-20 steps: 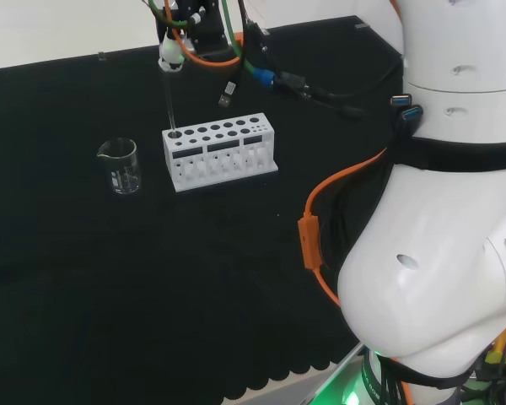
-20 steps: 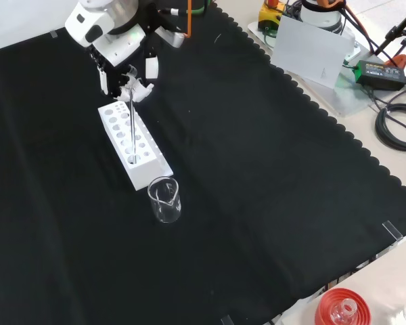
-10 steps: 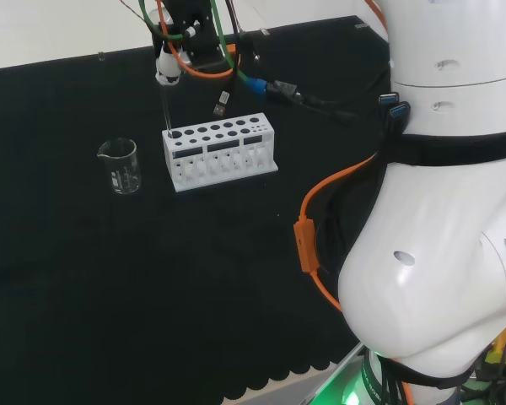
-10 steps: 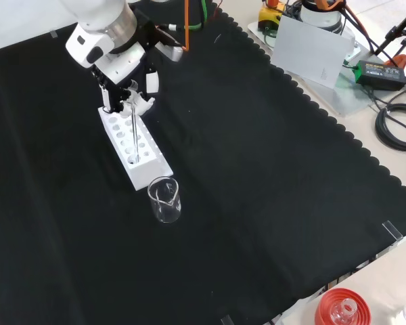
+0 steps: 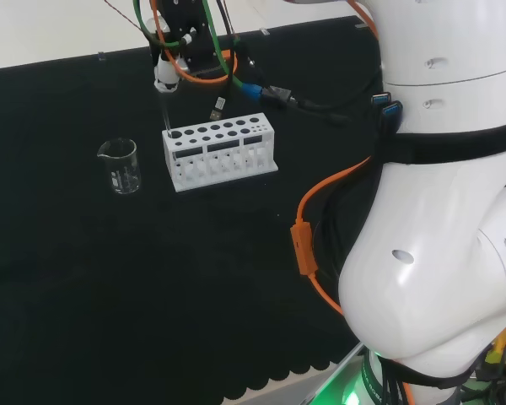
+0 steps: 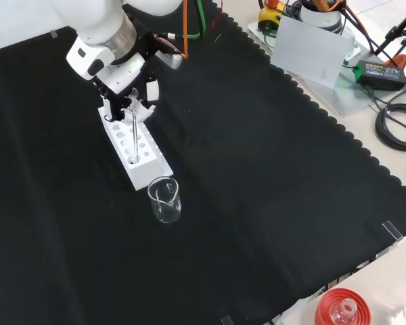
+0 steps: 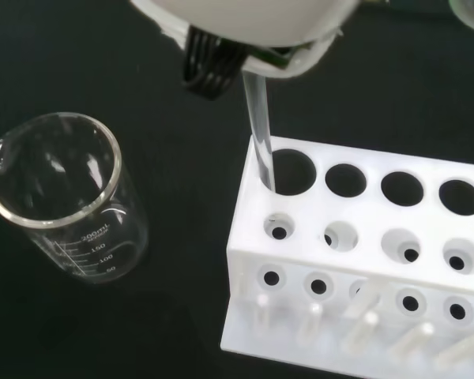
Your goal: Put the glass rod back on the white test tube rack.
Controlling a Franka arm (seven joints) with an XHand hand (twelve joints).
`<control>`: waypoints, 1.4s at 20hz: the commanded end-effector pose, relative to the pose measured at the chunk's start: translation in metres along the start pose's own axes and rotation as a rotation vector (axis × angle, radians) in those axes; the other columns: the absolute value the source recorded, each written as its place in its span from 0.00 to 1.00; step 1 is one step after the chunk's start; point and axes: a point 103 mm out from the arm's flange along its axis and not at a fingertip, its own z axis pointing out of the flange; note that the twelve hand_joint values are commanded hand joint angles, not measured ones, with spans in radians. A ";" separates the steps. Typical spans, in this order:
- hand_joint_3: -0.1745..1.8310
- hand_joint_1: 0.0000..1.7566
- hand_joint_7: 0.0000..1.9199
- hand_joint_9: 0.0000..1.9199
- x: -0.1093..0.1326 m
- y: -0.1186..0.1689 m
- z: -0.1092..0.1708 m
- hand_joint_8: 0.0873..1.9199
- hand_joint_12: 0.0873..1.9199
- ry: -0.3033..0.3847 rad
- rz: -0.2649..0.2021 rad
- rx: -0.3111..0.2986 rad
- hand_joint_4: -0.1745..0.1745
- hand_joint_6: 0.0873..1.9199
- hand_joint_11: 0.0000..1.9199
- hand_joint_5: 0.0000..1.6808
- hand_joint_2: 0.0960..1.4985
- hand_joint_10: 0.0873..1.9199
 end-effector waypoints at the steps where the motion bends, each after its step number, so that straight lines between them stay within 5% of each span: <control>1: 0.50 0.68 0.85 1.00 0.003 0.003 0.007 0.24 0.20 -0.010 -0.007 0.017 0.00 0.48 0.88 0.68 0.38 0.00; 28: 0.50 0.68 0.84 1.00 -0.002 0.012 0.019 0.23 0.20 0.029 -0.003 0.021 0.00 0.49 0.88 0.68 0.39 0.00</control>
